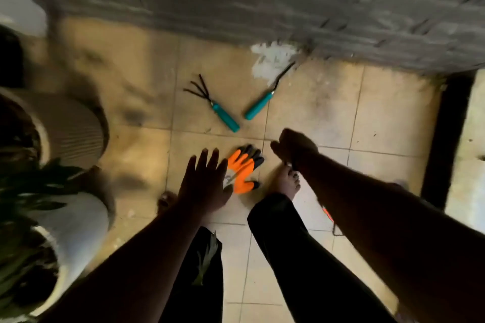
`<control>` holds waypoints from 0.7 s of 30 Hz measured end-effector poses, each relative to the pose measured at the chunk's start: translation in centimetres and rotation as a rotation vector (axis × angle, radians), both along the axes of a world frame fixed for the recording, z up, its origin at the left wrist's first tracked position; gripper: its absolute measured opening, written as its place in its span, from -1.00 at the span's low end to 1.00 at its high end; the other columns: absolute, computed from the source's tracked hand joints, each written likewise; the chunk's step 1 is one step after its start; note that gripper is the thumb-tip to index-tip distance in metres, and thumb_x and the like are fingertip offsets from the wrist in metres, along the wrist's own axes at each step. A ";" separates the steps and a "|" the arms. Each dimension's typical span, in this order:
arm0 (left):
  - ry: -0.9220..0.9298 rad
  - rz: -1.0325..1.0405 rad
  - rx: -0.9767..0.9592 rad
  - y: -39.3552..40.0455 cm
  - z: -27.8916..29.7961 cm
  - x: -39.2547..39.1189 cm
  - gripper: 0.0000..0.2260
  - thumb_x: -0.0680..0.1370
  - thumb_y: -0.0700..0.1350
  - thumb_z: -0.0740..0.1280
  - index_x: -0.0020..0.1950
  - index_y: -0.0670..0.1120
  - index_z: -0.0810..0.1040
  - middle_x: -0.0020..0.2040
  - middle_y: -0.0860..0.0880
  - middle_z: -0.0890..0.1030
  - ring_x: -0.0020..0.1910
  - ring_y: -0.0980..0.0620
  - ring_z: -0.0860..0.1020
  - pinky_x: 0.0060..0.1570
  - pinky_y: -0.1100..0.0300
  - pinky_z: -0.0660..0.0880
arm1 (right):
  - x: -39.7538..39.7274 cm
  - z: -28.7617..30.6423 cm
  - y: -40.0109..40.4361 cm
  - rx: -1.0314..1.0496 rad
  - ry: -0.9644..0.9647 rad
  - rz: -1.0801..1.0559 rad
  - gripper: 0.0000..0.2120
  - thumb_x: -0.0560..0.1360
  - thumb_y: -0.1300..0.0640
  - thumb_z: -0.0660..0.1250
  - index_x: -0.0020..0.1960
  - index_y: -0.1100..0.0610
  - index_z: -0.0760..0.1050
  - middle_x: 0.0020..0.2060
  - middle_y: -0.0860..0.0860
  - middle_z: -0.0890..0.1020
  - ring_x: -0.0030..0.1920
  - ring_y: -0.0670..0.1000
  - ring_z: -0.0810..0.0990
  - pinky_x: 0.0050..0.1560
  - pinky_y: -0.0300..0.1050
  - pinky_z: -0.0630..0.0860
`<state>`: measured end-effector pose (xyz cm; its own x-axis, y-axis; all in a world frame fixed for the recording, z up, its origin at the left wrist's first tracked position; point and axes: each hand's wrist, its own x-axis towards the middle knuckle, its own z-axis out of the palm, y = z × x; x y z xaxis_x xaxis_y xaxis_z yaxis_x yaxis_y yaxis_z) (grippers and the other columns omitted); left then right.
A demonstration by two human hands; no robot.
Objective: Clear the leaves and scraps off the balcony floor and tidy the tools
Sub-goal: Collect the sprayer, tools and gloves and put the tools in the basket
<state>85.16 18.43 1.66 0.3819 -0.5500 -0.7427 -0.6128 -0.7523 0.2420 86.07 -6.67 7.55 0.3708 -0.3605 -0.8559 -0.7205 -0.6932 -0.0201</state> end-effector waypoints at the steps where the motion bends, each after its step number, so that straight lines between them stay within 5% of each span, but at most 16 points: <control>1: -0.026 0.072 0.003 -0.8 3.3 1.4 -0.35 0.53 0.18 0.26 0.54 -0.10 0.26 0.55 -0.23 0.19 0.52 -0.30 0.15 0.45 -0.24 0.12 | 0.8 -2.0 -0.1 0.011 -0.033 0.015 -0.56 0.55 -0.14 0.22 0.29 0.13 0.43 0.26 0.18 0.52 0.28 0.21 0.48 0.18 0.00 0.44; 4: -0.108 0.076 0.029 -2.4 2.3 2.7 -0.35 0.61 0.23 0.11 0.60 -0.05 0.05 0.61 -0.15 -0.03 0.58 -0.19 -0.06 0.52 -0.14 -0.05 | 2.0 -6.0 -0.3 -0.002 -0.018 0.026 -0.51 0.58 -0.16 0.20 0.31 0.19 0.43 0.27 0.21 0.52 0.28 0.23 0.47 0.18 0.00 0.44; 9: -0.105 0.086 0.034 -2.0 -1.7 4.5 -0.40 0.63 0.20 0.09 0.59 -0.05 0.10 0.61 -0.14 0.01 0.58 -0.17 -0.02 0.52 -0.10 -0.02 | 5.6 -11.8 -0.5 0.002 -0.114 -0.287 -0.38 0.57 -0.23 0.19 0.37 0.25 0.39 0.29 0.22 0.51 0.29 0.22 0.48 0.16 -0.05 0.44; 14: -0.129 0.107 -0.041 -0.9 -2.2 4.5 -0.45 0.64 0.17 0.11 0.57 -0.04 0.17 0.61 -0.13 0.06 0.58 -0.14 0.05 0.51 -0.08 -0.01 | 7.6 -16.5 -0.5 0.160 -0.119 -0.704 -0.39 0.46 -0.33 0.28 0.24 0.15 0.44 0.04 0.11 0.62 -0.14 0.14 0.65 -0.45 -0.19 0.42; 19: -0.037 0.109 -0.055 0.1 -8.3 1.2 -0.43 0.46 0.20 0.36 0.44 0.06 0.44 0.49 -0.26 0.33 0.38 -0.25 0.43 0.31 -0.39 0.31 | 5.9 -16.6 -1.8 0.209 -0.100 -0.854 -0.46 0.50 -0.20 0.32 0.29 0.16 0.39 0.04 0.15 0.64 -0.19 0.11 0.66 -0.31 -0.08 0.57; 21: -0.030 0.213 -0.164 -1.0 -8.2 0.5 -0.51 0.52 0.14 0.33 0.41 -0.03 0.49 0.43 -0.24 0.42 0.38 -0.24 0.43 0.29 -0.27 0.40 | 4.4 -13.6 -2.1 0.091 -0.194 -0.732 -0.51 0.52 -0.19 0.30 0.24 0.17 0.42 0.02 0.11 0.62 -0.10 0.12 0.65 -0.12 0.02 0.62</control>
<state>85.64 17.41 -6.51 0.5225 -0.5669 -0.6369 -0.4539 -0.8173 0.3550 90.49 -8.76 -6.00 0.2106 -0.5036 -0.8378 -0.9735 -0.0295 -0.2270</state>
